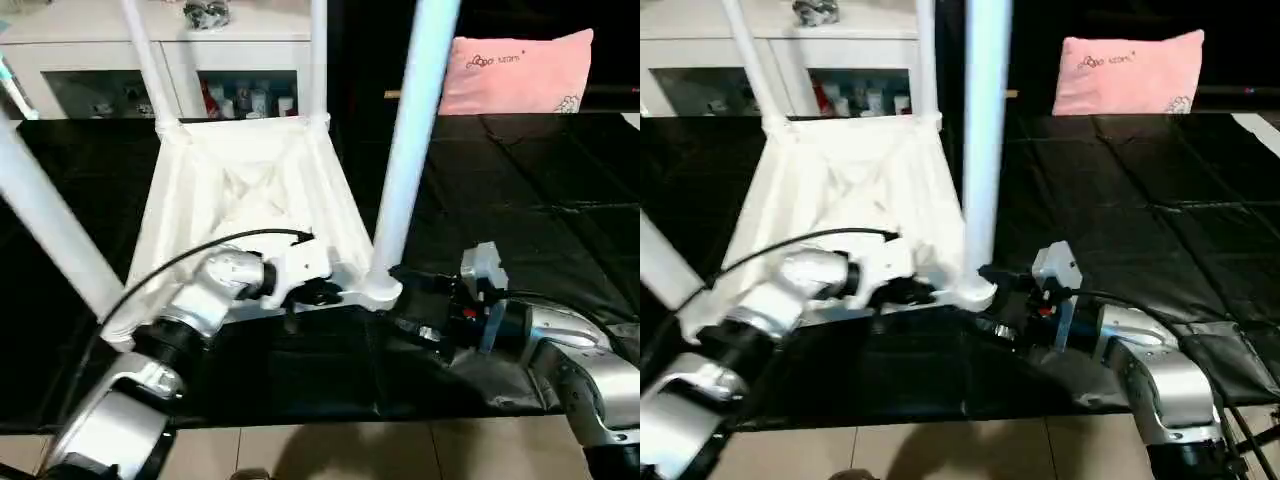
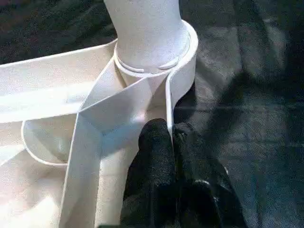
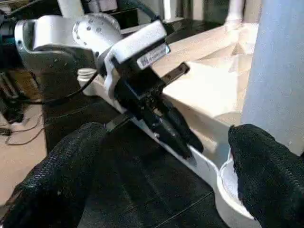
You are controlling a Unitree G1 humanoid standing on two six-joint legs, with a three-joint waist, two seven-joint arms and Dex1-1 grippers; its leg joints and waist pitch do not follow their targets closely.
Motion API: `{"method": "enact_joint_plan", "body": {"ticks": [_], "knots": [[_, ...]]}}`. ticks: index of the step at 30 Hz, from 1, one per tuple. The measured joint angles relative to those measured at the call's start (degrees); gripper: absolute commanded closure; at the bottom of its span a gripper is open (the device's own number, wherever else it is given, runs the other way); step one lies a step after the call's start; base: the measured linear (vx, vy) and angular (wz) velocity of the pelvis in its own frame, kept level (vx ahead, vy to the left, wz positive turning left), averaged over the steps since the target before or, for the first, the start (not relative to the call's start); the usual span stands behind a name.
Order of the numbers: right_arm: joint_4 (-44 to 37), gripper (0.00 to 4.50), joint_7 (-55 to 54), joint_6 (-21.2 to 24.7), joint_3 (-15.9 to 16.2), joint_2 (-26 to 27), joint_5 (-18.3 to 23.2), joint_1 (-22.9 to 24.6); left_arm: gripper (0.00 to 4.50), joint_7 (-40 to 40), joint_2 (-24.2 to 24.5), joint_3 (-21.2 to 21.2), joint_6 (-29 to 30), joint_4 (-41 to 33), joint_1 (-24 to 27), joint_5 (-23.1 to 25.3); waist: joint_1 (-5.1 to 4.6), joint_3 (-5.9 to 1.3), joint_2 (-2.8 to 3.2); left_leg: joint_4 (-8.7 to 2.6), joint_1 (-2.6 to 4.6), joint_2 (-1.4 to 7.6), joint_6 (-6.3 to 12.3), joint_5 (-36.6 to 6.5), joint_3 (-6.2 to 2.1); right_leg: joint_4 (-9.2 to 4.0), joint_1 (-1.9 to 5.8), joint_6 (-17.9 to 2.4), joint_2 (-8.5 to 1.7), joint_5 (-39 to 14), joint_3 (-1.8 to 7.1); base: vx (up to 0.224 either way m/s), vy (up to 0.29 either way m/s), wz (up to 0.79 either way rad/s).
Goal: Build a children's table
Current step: Rotate leg to tighten, then rotate table base
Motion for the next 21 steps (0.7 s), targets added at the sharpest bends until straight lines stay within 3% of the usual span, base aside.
{"method": "enact_joint_plan", "body": {"ticks": [4, 9, 12, 16, 21], "knots": [[-0.5, 0.0, -1.8, 1.6, 0.1, 1.1, 0.6, 0.1, 4.07, -0.3, 0.5, 3.8, 5.0, -6.3, 4.6, -4.5, -0.4, 0.01, 0.01, -0.12, -0.21, 0.15, 0.26, 0.1, 0.12, 0.02, -0.27, -0.1, 0.12, -0.1, 0.01, 0.0, 0.0, 0.0], [-1.8, 0.0, -2.3, 2.7, 1.8, 5.3, 3.5, -0.7, 3.58, -1.6, 2.9, 7.5, 10.5, -20.8, 8.0, -10.5, -0.28, -0.01, 0.03, -0.21, -0.07, 0.19, 0.3, 0.1, 0.28, 0.13, -0.32, -0.2, 0.13, -0.2, 0.09, 0.0, 0.0, 0.0], [-1.5, 0.0, -3.8, 3.3, 2.3, 9.1, 5.9, -3.0, 3.3, -2.7, 5.3, 9.1, 15.9, -28.9, 13.4, -13.4, -0.85, 0.0, 0.01, -0.22, 0.06, 0.21, 0.27, 0.2, 0.4, 0.16, -0.28, -0.2, 0.13, -0.1, 0.16, 0.0, 0.0, 0.0], [-1.4, 0.0, -5.0, 5.4, 2.2, 10.8, 8.4, -4.8, 2.97, -2.7, 8.1, 11.1, 22.3, -36.9, 18.7, -16.6, -0.77, 0.04, -0.15, -0.15, 0.17, 0.27, -0.09, 0.0, 0.45, 0.15, -0.08, -0.1, 0.12, -0.1, 0.16, 0.0, 0.0, 0.0], [0.5, 0.0, -8.6, 3.2, 2.7, 15.0, 7.7, -5.5, 2.54, -2.5, 12.5, 14.6, 30.4, -47.9, 27.5, -21.2, -1.53, 0.03, -0.15, -0.17, 0.16, 0.28, -0.1, 0.0, 0.44, 0.13, -0.08, -0.1, 0.13, -0.1, 0.16, 0.0, 0.0, 0.0]]}}
